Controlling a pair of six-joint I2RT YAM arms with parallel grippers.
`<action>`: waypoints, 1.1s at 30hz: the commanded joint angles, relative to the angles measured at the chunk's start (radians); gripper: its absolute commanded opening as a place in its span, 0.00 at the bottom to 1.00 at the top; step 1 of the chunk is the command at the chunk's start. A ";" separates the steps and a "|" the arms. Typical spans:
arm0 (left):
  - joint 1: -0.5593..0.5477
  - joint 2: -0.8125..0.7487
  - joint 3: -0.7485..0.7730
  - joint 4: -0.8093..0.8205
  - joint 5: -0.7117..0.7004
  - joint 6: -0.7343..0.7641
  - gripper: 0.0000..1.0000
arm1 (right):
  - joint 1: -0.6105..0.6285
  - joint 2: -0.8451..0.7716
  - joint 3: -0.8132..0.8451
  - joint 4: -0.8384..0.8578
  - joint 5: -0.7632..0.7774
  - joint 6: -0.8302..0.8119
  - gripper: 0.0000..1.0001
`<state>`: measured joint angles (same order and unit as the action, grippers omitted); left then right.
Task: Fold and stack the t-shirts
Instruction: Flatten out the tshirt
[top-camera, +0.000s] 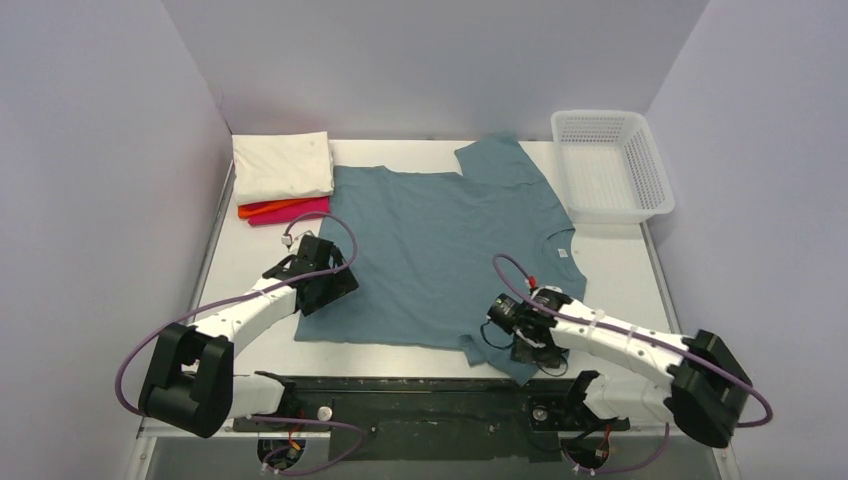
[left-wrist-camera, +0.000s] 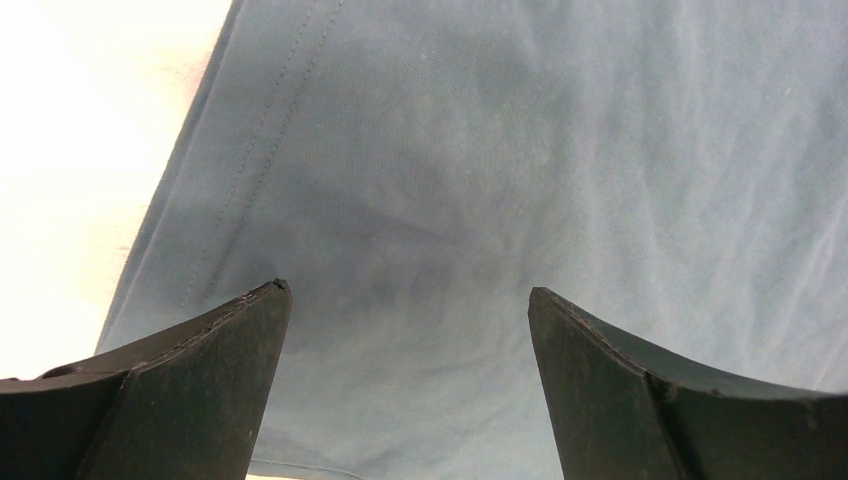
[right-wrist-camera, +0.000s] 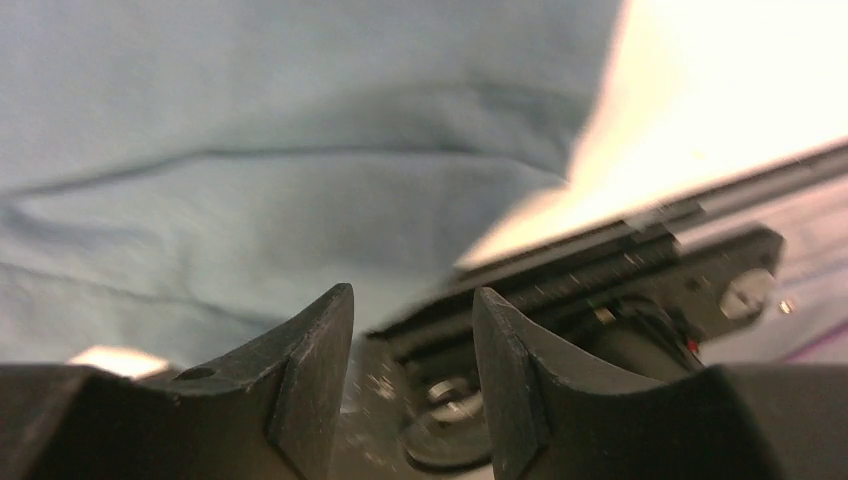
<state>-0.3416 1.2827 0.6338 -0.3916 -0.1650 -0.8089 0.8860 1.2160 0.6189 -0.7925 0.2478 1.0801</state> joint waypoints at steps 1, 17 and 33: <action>-0.004 -0.026 0.001 -0.001 -0.045 -0.016 1.00 | 0.040 -0.196 -0.008 -0.408 -0.022 0.205 0.43; -0.004 -0.233 0.124 -0.373 -0.193 -0.126 1.00 | -0.010 -0.246 0.032 0.005 -0.144 -0.048 0.48; 0.108 -0.441 -0.146 -0.411 -0.133 -0.351 0.92 | 0.148 0.110 -0.004 0.137 -0.229 -0.210 0.48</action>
<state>-0.2882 0.8265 0.5091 -0.8963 -0.3531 -1.1339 1.0237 1.2736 0.6373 -0.6758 0.0498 0.9207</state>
